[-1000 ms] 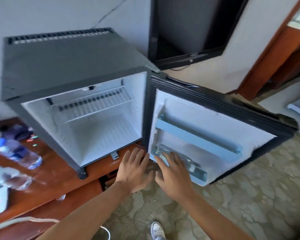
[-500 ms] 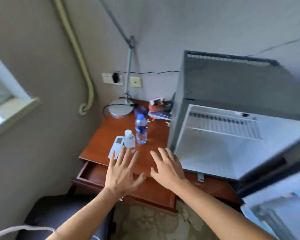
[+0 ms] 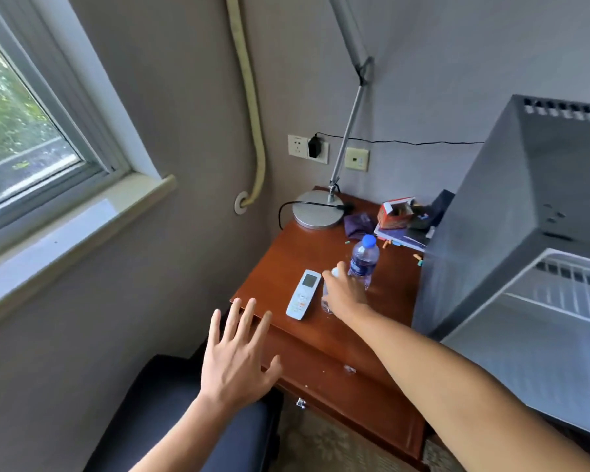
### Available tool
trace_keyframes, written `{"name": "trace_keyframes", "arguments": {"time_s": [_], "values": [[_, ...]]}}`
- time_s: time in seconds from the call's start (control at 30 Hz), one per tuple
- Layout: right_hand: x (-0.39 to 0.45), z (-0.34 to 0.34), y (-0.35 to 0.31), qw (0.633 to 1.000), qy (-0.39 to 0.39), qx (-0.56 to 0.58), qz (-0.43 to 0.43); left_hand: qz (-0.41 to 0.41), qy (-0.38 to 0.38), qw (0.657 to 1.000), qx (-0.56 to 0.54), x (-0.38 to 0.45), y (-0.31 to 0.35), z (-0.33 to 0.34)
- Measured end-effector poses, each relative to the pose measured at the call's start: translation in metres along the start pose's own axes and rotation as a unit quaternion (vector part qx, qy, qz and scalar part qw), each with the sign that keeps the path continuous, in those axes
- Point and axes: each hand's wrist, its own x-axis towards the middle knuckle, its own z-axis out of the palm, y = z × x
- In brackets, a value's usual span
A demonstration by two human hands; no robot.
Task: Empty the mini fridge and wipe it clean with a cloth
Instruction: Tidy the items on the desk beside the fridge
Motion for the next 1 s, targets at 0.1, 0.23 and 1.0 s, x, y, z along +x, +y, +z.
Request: {"name": "trace_keyframes", "arguments": {"time_s": [0.1, 0.23, 1.0], "values": [[-0.02, 0.007, 0.011, 0.998, 0.017, 0.054, -0.026, 0.012, -0.022, 1.0, 0.007, 0.001, -0.001, 0.006], [-0.07, 0.002, 0.025, 0.992, 0.062, 0.096, -0.048, 0.059, -0.071, 0.996, 0.001, 0.018, 0.028, 0.011], [-0.534, -0.017, 0.167, 0.68, 0.416, 0.312, 0.517, 0.552, -0.003, 0.828, -0.1, -0.007, 0.461, -0.121]]}}
